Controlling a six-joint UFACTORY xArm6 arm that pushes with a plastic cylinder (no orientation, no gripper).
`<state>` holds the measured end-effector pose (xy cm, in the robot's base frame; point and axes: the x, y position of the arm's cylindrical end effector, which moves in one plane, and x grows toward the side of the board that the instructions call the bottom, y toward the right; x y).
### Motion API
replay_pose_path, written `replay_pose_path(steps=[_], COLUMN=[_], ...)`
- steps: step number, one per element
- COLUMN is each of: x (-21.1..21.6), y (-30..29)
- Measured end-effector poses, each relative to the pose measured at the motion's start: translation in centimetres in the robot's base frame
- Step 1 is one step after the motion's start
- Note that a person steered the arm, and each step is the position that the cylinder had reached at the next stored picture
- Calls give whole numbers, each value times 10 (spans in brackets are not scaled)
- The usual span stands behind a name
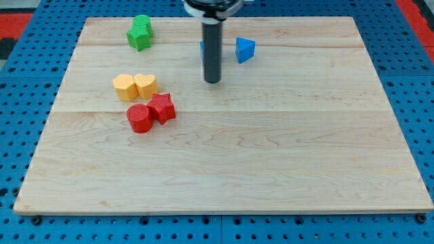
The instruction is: Move your arm to the red circle
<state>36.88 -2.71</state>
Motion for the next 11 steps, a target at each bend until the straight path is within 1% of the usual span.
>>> replay_pose_path(steps=[1,2,4,7,8,9,10,11], x=[0,-2,-15,-15,-4,4,49,114], y=[-39,-62,-62,-80,-73,-5,47,56])
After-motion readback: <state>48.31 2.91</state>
